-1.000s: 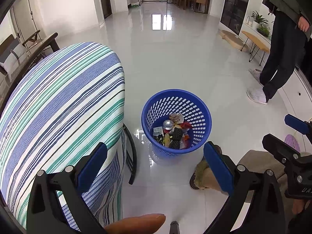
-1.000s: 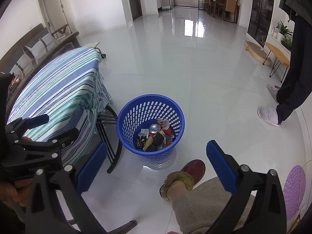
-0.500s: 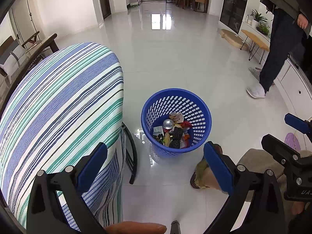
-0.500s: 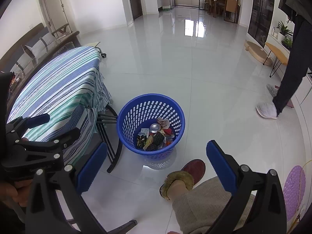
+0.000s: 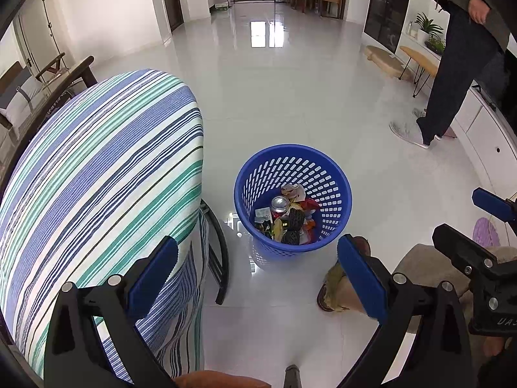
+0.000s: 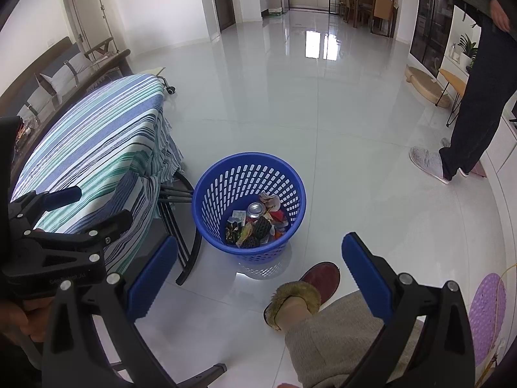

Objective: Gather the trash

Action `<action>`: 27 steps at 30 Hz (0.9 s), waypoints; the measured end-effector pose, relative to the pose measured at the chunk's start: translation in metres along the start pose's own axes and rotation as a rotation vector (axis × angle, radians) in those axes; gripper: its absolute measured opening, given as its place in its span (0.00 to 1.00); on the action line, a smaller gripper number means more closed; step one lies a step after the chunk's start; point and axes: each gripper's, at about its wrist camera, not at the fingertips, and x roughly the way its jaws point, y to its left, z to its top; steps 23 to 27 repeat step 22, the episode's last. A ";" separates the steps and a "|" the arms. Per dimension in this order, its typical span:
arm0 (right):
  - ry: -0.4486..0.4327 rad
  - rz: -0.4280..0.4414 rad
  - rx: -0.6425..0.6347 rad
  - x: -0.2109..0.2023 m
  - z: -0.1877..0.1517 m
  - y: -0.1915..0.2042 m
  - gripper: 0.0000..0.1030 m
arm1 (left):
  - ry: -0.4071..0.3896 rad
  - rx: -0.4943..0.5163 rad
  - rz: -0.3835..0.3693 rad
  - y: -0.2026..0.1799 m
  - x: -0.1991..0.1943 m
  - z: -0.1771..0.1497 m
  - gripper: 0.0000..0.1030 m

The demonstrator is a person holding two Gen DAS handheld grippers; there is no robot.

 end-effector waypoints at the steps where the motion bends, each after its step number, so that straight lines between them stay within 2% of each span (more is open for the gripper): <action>1: 0.000 -0.001 -0.001 0.000 0.000 0.000 0.95 | 0.001 0.001 0.001 0.000 0.000 0.000 0.95; 16: 0.006 -0.015 0.013 0.003 -0.001 -0.006 0.95 | -0.015 0.002 0.021 -0.003 0.000 -0.002 0.94; 18: 0.007 -0.017 0.014 0.004 -0.001 -0.006 0.95 | 0.003 0.020 0.003 -0.005 0.000 0.000 0.94; 27: 0.006 -0.018 0.012 0.004 0.000 -0.005 0.95 | -0.011 0.028 0.002 -0.005 -0.003 0.001 0.95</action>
